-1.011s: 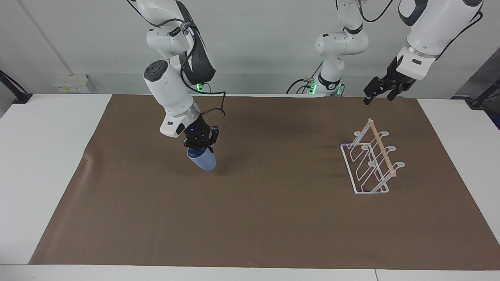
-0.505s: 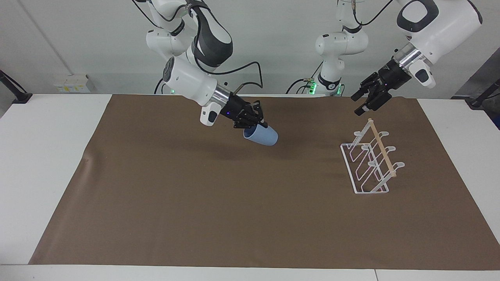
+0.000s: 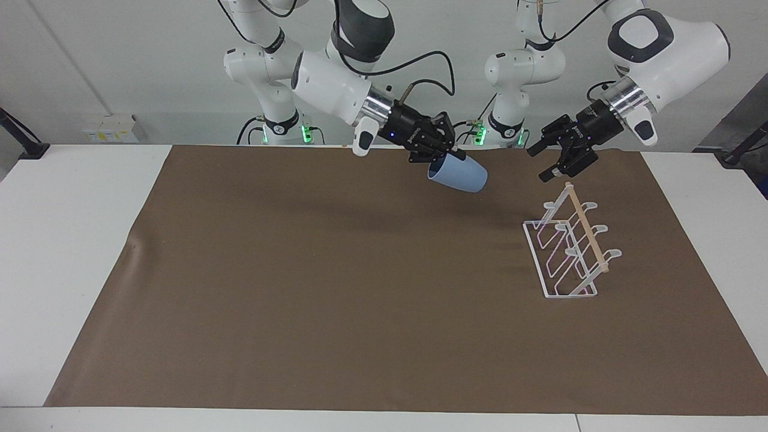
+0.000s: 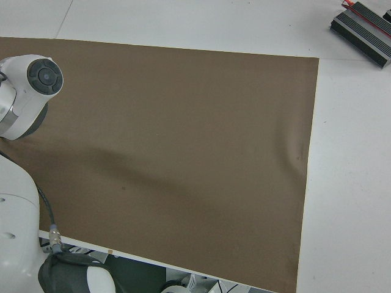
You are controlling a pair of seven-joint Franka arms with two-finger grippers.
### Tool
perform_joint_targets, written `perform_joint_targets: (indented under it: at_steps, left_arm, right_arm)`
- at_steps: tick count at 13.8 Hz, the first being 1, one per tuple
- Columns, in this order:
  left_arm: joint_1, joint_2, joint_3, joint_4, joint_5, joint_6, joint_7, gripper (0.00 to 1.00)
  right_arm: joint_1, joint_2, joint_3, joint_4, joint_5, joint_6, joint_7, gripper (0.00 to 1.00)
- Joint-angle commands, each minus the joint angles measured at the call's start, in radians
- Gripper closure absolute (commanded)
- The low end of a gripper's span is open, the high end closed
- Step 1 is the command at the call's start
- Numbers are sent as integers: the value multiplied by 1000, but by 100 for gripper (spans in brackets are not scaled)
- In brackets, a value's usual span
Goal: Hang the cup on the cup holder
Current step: 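Close the left gripper on the cup bottom while the right gripper holds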
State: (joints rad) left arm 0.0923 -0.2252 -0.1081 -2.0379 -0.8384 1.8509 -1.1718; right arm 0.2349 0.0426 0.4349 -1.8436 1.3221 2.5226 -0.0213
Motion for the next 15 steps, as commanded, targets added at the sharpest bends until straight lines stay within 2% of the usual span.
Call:
perform_joint_targets:
  at_steps: [1, 3, 5, 15]
  left_arm:
    - [-19, -32, 1, -31, -50, 43, -22, 0]
    - [-20, -22, 1, -9, -103, 86, -19, 0]
    - [-22, -11, -1, 8, -125, 76, -17, 0]
    - [-74, -23, -10, 8, -120, 1, 31, 0]
  right_arm:
    - [32, -36, -1, -5, 75, 62, 33, 100]
    - [85, -35, -1, -5, 75, 148, 81, 100]
    - [107, -35, -1, -14, 75, 192, 83, 100]
    - [107, -36, -1, -23, 74, 191, 87, 100]
